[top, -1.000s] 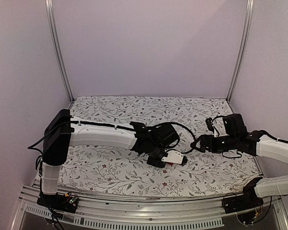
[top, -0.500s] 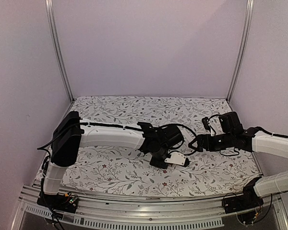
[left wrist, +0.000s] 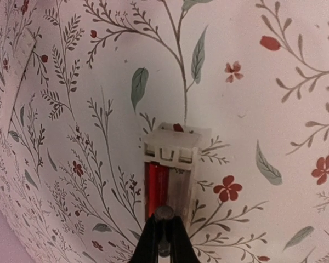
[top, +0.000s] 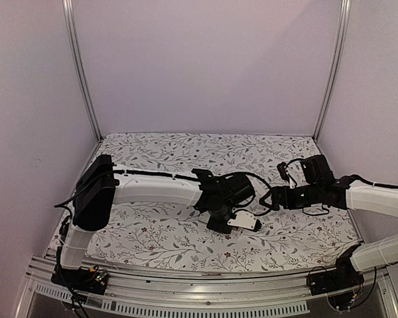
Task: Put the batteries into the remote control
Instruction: Place the battery in the battery compartment.
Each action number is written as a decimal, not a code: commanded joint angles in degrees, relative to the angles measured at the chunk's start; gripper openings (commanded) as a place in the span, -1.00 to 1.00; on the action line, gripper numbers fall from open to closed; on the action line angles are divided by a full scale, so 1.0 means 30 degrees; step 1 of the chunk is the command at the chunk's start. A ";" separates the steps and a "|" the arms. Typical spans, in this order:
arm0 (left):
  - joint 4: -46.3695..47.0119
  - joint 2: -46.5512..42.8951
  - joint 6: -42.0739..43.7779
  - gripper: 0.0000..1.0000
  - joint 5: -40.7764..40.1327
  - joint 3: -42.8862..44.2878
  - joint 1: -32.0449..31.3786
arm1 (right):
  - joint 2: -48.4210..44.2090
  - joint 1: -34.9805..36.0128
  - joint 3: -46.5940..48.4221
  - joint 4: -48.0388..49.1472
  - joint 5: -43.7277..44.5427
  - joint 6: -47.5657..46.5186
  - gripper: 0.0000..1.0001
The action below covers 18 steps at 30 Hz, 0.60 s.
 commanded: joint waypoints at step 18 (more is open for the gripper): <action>-0.1039 0.0897 0.0228 -0.83 0.0655 0.0838 0.0146 | -0.0055 -0.0115 -0.0110 0.0429 0.0087 -0.0456 0.93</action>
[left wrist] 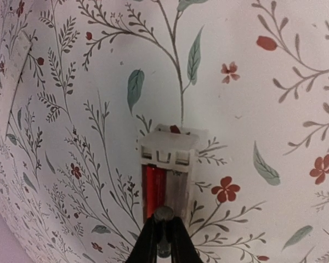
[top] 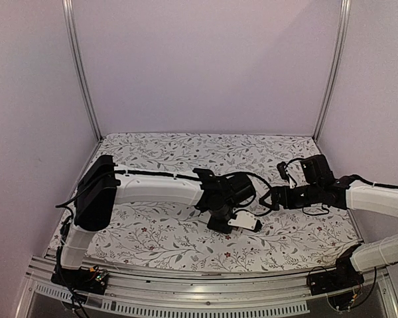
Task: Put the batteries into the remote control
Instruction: Place the battery in the battery compartment.
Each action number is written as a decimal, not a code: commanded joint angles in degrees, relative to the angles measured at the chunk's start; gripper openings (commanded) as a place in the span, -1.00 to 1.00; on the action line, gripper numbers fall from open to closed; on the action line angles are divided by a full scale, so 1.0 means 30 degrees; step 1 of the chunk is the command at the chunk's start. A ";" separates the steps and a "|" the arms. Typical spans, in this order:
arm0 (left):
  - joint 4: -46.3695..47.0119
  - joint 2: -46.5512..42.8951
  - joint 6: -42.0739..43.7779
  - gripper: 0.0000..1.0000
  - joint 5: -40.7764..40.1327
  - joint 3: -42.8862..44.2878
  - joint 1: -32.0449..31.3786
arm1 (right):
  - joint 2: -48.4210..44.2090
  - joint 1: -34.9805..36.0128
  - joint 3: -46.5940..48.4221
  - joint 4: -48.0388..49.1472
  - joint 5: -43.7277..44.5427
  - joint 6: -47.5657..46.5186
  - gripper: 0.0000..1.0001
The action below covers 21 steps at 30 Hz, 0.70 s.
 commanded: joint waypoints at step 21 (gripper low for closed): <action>-0.0353 0.0499 -0.0060 -0.65 0.0427 0.0774 0.0160 | -0.0285 -0.0115 -0.0103 0.0443 -0.0330 -0.0516 0.93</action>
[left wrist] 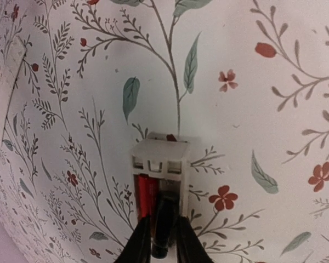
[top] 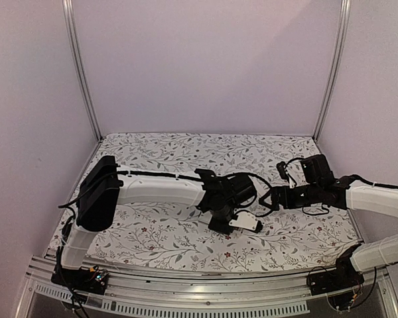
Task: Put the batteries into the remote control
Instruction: Place the battery in the battery compartment.
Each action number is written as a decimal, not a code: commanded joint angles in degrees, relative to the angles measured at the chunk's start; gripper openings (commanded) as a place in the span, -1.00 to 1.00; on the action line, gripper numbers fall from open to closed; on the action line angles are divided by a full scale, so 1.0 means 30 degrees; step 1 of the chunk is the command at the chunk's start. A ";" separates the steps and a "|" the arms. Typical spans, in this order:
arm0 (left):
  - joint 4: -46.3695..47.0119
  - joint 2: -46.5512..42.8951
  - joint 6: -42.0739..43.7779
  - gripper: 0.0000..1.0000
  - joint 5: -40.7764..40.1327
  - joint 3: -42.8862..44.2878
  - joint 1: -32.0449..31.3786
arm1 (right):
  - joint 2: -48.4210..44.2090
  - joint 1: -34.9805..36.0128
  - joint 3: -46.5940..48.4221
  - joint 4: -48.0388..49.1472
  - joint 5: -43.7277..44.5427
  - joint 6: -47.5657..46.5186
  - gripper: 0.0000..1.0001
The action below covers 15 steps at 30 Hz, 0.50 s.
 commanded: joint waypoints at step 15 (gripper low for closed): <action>0.5265 -0.5615 -0.7221 -0.07 0.3804 -0.3921 0.1351 | -0.0800 -0.0115 -0.0647 0.0248 -0.1939 0.1222 0.80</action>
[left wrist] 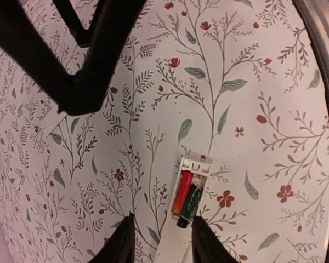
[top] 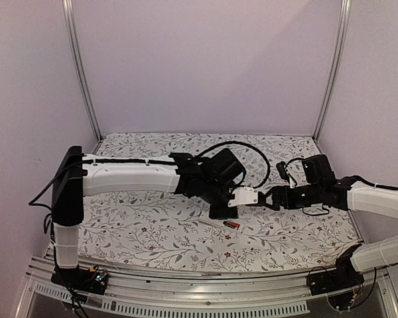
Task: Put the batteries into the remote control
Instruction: Place the battery in the battery compartment, then load the battery into the battery compartment.
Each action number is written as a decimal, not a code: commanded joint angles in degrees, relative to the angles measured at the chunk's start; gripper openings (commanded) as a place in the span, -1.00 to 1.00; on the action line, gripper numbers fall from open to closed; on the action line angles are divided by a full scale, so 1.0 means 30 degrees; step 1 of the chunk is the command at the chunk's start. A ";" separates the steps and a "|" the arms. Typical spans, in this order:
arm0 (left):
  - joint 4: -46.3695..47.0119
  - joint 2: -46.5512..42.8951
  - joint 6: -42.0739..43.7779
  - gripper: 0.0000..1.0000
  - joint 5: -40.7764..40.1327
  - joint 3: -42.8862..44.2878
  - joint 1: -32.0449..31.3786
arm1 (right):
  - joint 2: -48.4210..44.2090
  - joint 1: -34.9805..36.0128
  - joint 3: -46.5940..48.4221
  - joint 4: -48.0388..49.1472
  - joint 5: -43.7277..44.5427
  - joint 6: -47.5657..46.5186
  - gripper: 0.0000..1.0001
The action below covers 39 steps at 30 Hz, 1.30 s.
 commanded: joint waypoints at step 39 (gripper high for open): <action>1.0196 -0.3143 -1.8332 -0.49 0.0470 -0.9874 0.1506 | 0.5680 0.2726 -0.3239 0.8839 -0.3446 0.6815 -0.51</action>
